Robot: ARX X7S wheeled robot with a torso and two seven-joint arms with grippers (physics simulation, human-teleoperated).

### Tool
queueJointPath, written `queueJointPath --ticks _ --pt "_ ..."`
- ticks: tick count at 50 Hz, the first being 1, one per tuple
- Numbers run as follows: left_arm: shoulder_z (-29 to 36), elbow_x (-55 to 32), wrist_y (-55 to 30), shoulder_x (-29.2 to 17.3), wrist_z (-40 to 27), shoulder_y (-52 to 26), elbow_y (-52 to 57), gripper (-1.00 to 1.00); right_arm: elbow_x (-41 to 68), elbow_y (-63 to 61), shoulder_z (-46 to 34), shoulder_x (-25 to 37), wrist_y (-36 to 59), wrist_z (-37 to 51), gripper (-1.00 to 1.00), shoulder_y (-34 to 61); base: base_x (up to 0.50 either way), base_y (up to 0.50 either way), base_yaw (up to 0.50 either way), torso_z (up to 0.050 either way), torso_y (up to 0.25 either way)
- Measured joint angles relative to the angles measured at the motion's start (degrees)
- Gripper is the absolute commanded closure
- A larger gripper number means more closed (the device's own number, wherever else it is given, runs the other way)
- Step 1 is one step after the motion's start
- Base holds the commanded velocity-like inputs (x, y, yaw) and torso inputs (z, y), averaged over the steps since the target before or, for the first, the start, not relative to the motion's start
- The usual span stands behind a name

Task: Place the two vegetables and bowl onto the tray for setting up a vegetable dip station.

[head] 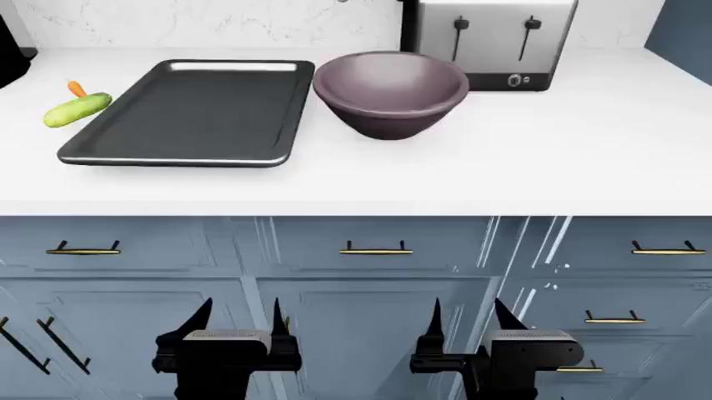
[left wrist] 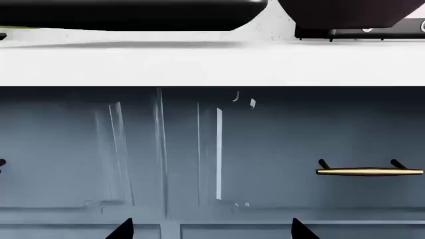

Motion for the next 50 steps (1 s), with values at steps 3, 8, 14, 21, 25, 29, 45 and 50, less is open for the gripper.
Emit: queueJointPath --ticks 3,8,14,21,25,29,45,50 --pt "0.23 -0.32 -0.06 -0.22 -0.26 0.01 0.05 -1.00 0.33 -0.02 -0.29 0.23 -0.01 0.20 -1.00 -0.01 0.00 0.00 0.00 0.000 0.000" --pt "0.81 -1.23 -0.07 -0.81 -0.93 0.03 0.14 -1.00 1.20 -0.16 -0.99 0.83 -0.02 0.76 -1.00 -0.07 0.00 0.00 0.00 0.000 0.000" --pt "1.67 -2.38 0.01 -1.41 -1.74 0.03 0.13 -1.00 1.92 -0.33 -1.88 1.76 0.09 1.66 -1.00 -0.12 0.00 0.31 0.00 0.000 0.000" --pt "2.50 -3.57 0.43 -2.31 -2.40 -0.01 -0.13 -1.00 2.51 -0.58 -3.04 2.54 0.28 2.66 -1.00 -0.20 0.00 0.50 0.00 0.000 0.000" --pt "2.94 -4.14 0.57 -2.74 -2.73 -0.04 -0.19 -1.00 2.82 -0.66 -3.63 2.95 0.38 3.13 -1.00 -0.20 0.00 0.50 0.00 0.000 0.000" --pt "3.35 -4.59 0.51 -3.12 -3.16 -0.02 -0.02 -1.00 3.07 -0.68 -4.17 3.35 0.44 3.56 -1.00 -0.18 0.00 0.50 0.00 0.000 0.000" --pt "4.49 -5.95 1.19 -4.31 -4.88 -0.11 -0.30 -1.00 4.22 -0.72 -5.68 4.55 0.57 4.80 -1.00 -0.06 0.00 0.50 0.00 0.000 0.000" --pt "5.23 -5.84 1.48 -4.81 -5.13 -0.06 -0.24 -1.00 4.45 -0.67 -6.18 4.91 0.54 5.14 -1.00 -0.01 0.00 0.50 0.00 0.000 0.000"
